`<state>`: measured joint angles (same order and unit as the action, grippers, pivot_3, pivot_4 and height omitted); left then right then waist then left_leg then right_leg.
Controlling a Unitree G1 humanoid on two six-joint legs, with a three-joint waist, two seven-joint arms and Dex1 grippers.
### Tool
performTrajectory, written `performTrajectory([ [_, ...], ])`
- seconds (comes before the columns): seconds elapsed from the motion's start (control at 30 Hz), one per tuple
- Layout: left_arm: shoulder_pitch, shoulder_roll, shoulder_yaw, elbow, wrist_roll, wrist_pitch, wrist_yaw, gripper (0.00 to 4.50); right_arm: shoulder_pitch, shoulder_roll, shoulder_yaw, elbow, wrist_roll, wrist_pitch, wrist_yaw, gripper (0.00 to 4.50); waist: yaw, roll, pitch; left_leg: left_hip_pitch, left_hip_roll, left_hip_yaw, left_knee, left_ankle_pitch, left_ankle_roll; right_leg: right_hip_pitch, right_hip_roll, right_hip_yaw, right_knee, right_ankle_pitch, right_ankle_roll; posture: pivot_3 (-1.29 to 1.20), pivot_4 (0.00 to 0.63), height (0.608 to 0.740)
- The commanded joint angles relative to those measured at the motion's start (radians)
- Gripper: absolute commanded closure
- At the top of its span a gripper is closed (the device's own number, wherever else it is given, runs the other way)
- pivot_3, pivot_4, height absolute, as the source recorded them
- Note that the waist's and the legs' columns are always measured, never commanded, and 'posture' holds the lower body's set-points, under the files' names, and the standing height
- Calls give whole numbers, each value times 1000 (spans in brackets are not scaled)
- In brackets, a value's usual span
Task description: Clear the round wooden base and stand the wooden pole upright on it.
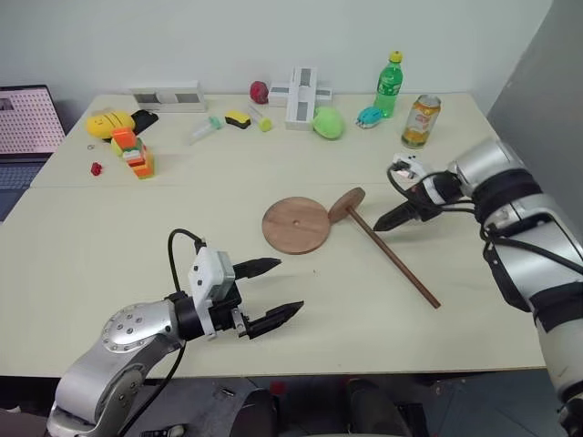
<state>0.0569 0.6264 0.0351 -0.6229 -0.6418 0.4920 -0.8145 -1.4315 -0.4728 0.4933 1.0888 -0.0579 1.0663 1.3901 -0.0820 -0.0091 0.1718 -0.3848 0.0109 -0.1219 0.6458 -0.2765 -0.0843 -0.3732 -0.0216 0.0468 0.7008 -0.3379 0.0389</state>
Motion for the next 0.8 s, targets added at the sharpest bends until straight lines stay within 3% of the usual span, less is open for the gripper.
performTrajectory([
  [0.03,-16,-6,-13,-19,-3,-3,10,0,-44,10,-17,-93,-13,141,-76,6,1,0,0,0,0,0,0,0,0,0,0,0,0,0,0,0,150,740],
  [0.2,-1,-28,-7,-28,-13,-8,35,0,-23,23,-25,-233,20,295,-157,6,2,0,0,-1,-1,0,0,0,0,0,-1,0,-1,0,0,0,150,740],
  [0.37,39,-49,33,-63,-19,-19,76,0,81,14,-36,-503,72,445,-261,6,2,0,0,-2,0,-1,0,0,0,-1,-1,-1,-1,0,0,0,150,740],
  [0.8,42,-45,32,-96,-39,5,119,0,219,-4,-21,-623,141,326,-411,6,1,0,0,-2,-1,-1,0,0,0,0,0,-1,-1,0,0,0,150,740],
])
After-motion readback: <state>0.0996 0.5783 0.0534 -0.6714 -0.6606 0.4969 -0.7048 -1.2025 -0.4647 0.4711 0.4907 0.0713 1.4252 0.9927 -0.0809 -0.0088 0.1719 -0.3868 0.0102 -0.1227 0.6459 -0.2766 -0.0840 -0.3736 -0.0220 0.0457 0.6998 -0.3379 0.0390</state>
